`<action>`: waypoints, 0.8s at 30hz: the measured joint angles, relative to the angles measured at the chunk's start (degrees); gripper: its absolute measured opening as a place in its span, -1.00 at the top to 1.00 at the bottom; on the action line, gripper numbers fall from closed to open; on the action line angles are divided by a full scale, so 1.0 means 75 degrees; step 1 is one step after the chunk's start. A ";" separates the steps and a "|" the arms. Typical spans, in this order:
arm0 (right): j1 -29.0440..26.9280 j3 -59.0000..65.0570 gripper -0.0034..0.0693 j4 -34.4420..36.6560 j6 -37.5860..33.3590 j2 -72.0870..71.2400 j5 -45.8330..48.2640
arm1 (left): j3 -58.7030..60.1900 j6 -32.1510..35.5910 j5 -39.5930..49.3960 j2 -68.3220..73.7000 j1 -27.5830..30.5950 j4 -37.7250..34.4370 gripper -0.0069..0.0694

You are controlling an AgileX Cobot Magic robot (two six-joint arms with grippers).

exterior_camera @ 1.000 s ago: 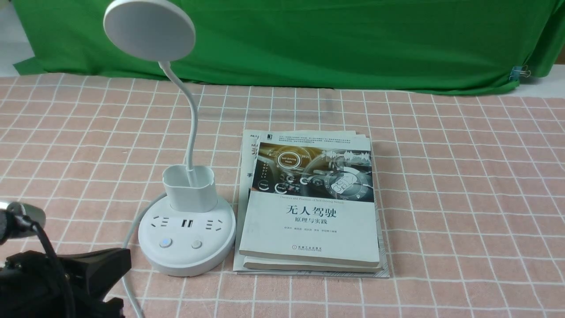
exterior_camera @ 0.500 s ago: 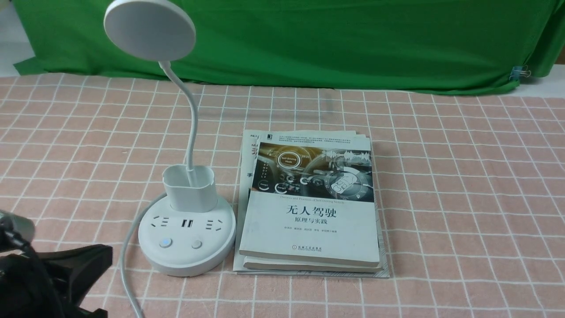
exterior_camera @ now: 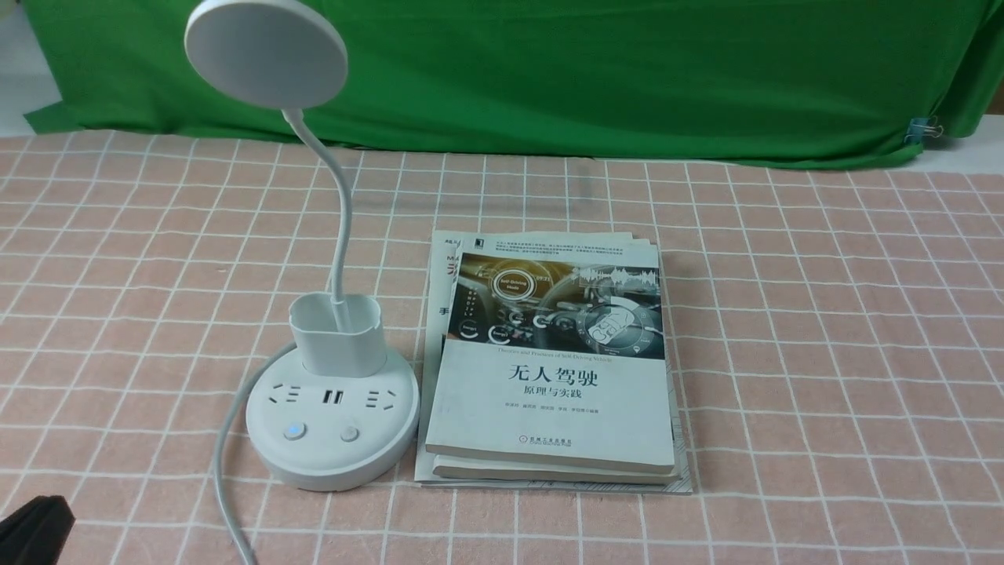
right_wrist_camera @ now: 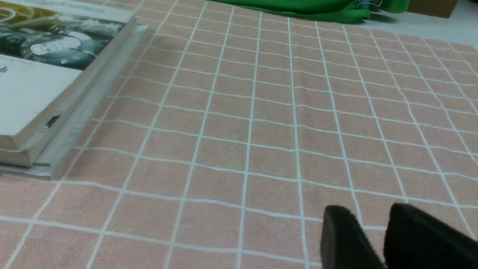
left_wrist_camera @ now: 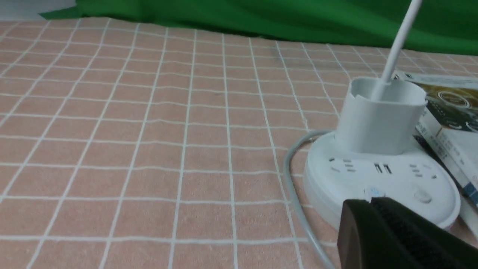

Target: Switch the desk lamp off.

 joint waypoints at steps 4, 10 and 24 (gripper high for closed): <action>0.0000 0.0000 0.25 0.0000 0.0000 0.0000 0.0000 | 0.0009 -0.0129 0.0352 -0.0310 0.0069 -0.0020 0.80; 0.0000 0.0000 0.25 0.0000 0.0000 0.0000 0.0000 | 0.0016 -0.0170 0.0841 -0.0345 0.0076 -0.0020 0.80; 0.0000 0.0000 0.25 0.0000 0.0000 0.0000 0.0000 | 0.0016 -0.0179 0.0859 -0.0345 0.0076 -0.0020 0.80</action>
